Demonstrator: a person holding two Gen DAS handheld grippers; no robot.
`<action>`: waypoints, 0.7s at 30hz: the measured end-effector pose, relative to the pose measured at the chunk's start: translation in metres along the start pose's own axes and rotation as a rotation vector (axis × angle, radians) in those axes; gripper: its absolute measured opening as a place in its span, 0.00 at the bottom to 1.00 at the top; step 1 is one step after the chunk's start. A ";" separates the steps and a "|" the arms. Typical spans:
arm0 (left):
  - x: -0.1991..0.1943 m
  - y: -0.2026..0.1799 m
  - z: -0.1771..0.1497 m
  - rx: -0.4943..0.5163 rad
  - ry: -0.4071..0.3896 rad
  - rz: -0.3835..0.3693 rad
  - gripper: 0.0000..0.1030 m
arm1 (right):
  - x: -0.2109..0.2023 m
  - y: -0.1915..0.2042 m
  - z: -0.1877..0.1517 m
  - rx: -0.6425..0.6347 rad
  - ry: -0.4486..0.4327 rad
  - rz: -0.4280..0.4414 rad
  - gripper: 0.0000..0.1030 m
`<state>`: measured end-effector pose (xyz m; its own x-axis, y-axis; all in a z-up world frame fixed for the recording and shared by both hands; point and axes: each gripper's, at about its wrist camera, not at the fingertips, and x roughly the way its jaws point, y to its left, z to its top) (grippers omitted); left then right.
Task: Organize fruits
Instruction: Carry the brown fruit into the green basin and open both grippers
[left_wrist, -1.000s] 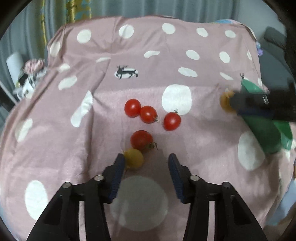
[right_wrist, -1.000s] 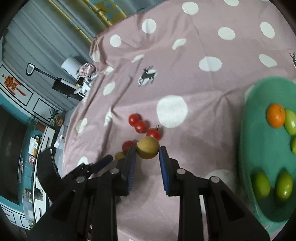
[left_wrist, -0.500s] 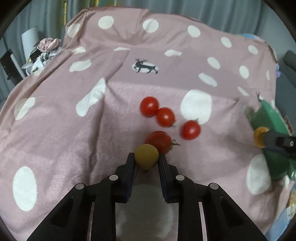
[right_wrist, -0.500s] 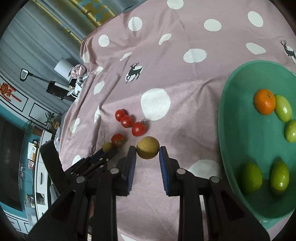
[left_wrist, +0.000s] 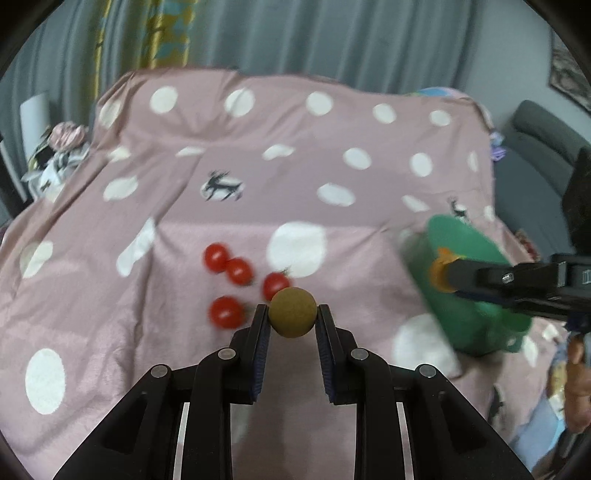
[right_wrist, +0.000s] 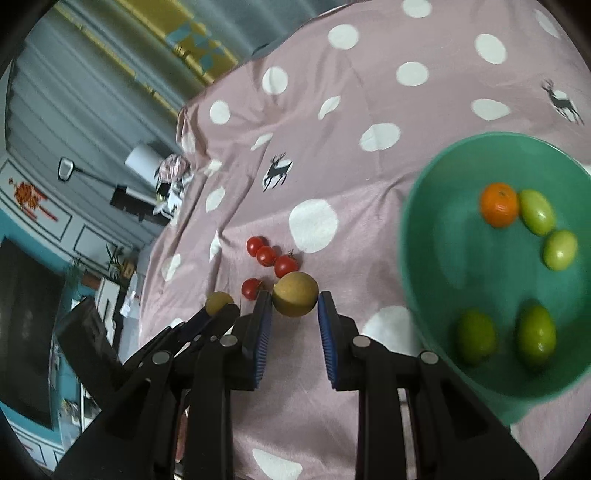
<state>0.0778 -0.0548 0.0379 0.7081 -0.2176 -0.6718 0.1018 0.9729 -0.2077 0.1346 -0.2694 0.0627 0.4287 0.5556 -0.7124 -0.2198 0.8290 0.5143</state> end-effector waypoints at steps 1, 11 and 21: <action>-0.003 -0.007 0.002 0.012 -0.009 -0.013 0.24 | -0.005 -0.004 -0.001 0.010 -0.009 0.004 0.25; 0.003 -0.084 -0.003 0.112 -0.028 -0.154 0.24 | -0.054 -0.063 -0.016 0.181 -0.125 0.004 0.25; 0.026 -0.140 0.019 0.109 -0.010 -0.355 0.24 | -0.091 -0.106 -0.028 0.272 -0.201 -0.089 0.25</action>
<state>0.0954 -0.1951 0.0628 0.6217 -0.5427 -0.5648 0.4159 0.8397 -0.3491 0.0945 -0.4060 0.0592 0.6056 0.4361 -0.6657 0.0564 0.8109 0.5825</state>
